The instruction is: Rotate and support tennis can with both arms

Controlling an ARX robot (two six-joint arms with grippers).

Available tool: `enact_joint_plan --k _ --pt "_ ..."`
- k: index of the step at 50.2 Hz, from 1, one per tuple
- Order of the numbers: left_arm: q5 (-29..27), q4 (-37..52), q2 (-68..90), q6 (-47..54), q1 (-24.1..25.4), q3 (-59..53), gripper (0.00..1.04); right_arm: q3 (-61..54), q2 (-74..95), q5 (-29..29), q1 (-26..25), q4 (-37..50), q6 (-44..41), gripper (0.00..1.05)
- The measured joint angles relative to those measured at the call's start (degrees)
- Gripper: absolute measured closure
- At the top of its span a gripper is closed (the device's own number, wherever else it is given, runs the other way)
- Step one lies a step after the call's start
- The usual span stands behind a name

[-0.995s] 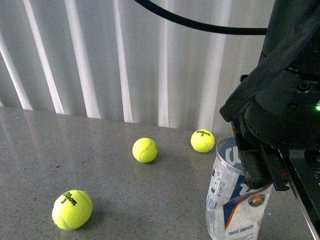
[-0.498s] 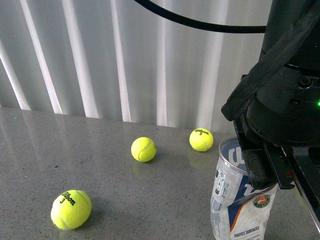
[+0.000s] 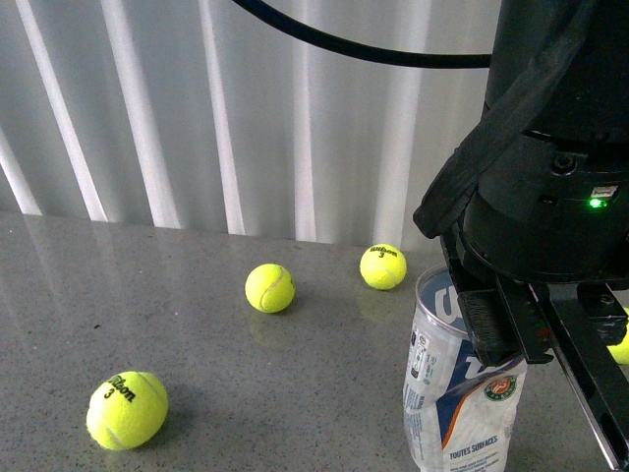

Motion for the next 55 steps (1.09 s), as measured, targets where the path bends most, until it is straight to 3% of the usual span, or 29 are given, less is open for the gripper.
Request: enact_joint_plan --k 6,16,28,33,45,55 --pt "0.0 0.1 0.0 -0.1 0.0 0.0 0.91 0.0 0.0 0.0 0.0 0.0 0.0 0.07" --pt "0.1 0.3 0.0 -0.4 0.0 0.0 0.55 0.0 0.0 0.0 0.0 0.0 0.0 0.07" --pt "0.1 -0.2 0.0 -0.5 0.0 0.6 0.23 0.0 0.0 0.0 0.0 0.0 0.0 0.07" --pt "0.5 -1.4 0.1 -0.8 0.0 2.6 0.05 0.0 0.0 0.0 0.0 0.0 0.0 0.07" --pt "3.5 -4.2 -0.1 -4.0 0.4 10.7 0.07 0.0 0.0 0.0 0.0 0.0 0.0 0.07" --pt "8.2 1.0 -5.0 -10.5 3.4 12.4 0.07 0.0 0.0 0.0 0.0 0.0 0.0 0.07"
